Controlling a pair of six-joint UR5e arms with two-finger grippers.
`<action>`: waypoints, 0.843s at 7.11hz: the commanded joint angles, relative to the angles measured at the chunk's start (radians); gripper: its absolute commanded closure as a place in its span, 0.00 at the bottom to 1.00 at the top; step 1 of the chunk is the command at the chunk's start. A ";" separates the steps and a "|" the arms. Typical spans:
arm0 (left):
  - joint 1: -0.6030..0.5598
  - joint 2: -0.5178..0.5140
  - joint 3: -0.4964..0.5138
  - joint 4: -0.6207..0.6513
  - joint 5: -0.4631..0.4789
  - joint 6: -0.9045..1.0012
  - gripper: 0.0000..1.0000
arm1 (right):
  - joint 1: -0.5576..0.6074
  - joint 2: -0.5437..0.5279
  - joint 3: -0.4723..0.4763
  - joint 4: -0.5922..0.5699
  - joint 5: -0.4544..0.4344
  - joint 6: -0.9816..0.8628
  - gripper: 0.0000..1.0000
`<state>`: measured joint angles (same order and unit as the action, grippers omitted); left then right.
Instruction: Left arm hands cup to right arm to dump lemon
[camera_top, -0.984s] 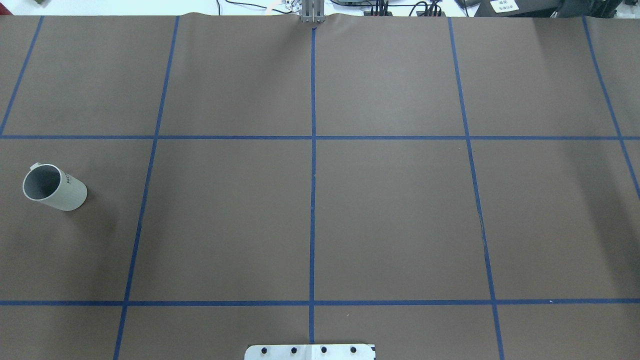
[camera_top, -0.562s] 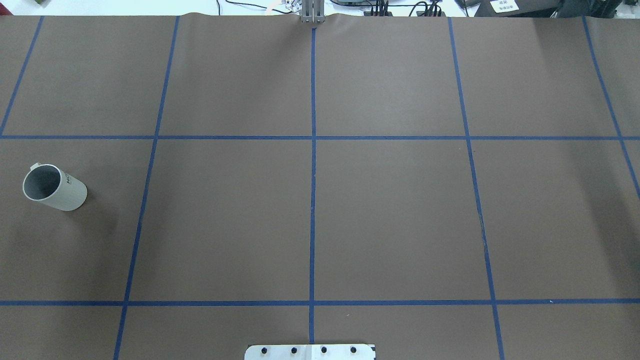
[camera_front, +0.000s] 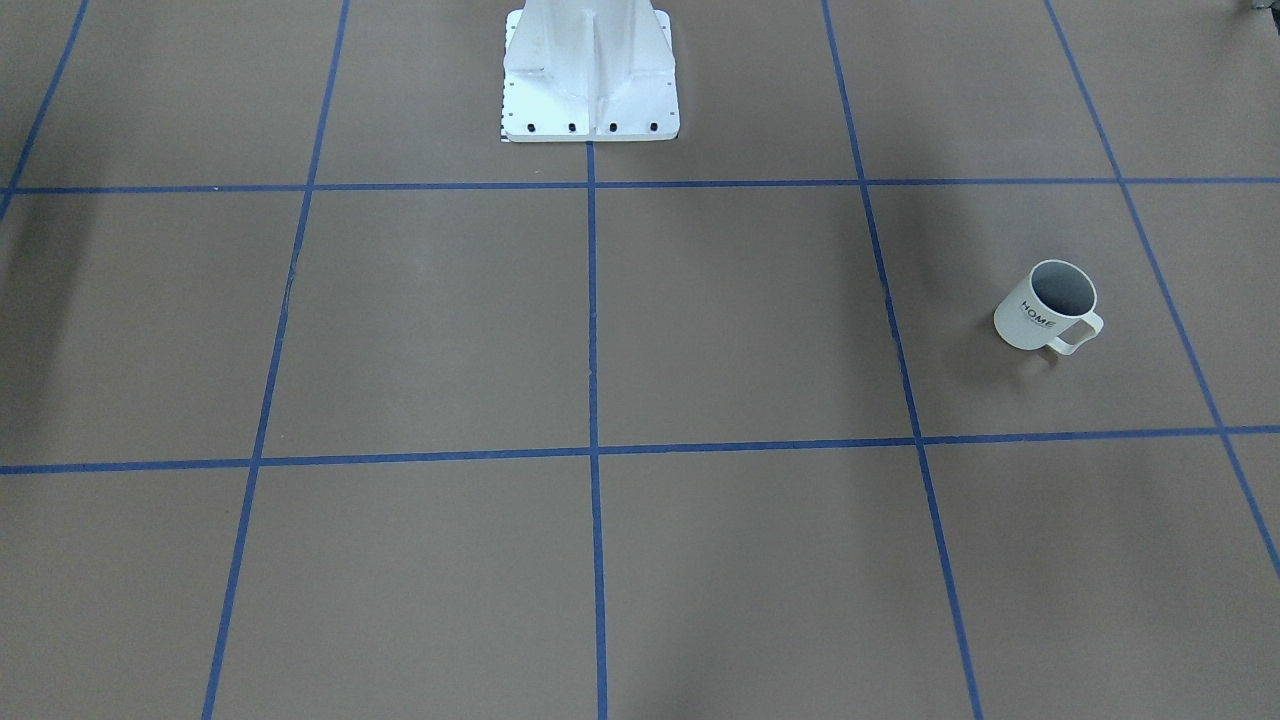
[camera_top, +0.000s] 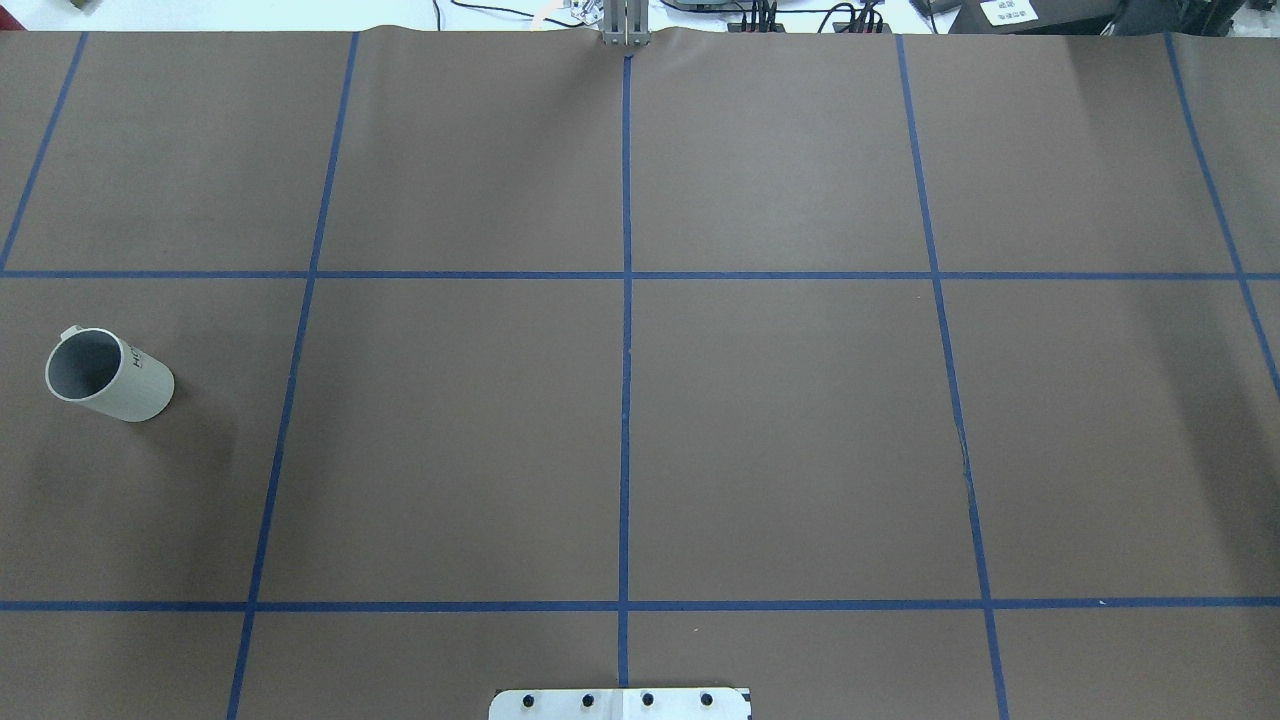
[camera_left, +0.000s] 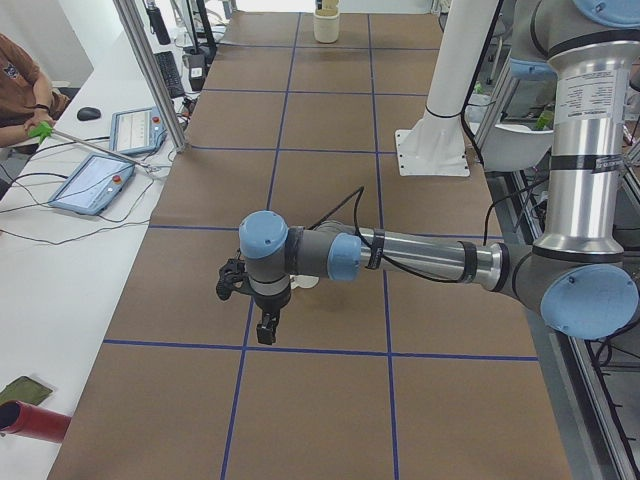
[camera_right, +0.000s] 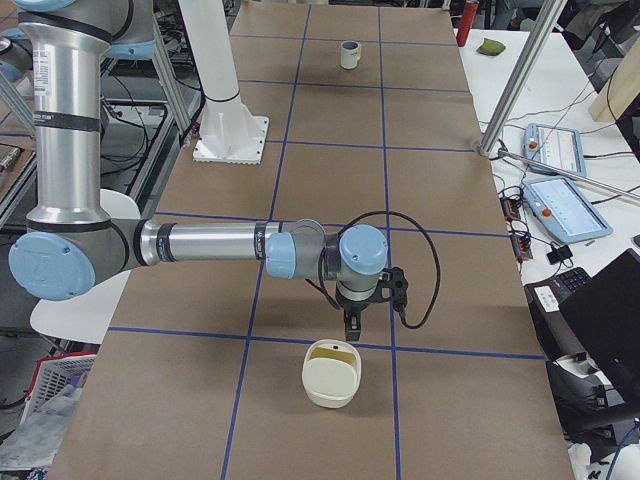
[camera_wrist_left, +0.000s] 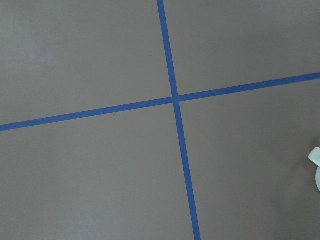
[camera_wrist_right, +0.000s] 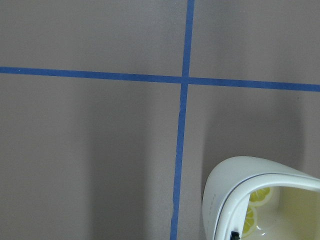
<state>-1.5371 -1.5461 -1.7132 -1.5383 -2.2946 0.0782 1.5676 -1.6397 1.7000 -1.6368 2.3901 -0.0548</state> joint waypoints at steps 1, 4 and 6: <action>0.000 0.000 0.000 0.000 0.000 0.000 0.00 | 0.002 -0.002 -0.002 0.000 0.000 0.000 0.00; 0.000 -0.002 0.001 0.000 0.000 0.000 0.00 | 0.009 0.004 0.006 0.000 0.001 0.000 0.00; 0.000 -0.003 0.004 0.000 0.000 0.000 0.00 | 0.011 0.009 0.006 0.002 0.001 0.000 0.00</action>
<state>-1.5371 -1.5487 -1.7107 -1.5386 -2.2949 0.0782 1.5773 -1.6339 1.7052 -1.6363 2.3914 -0.0552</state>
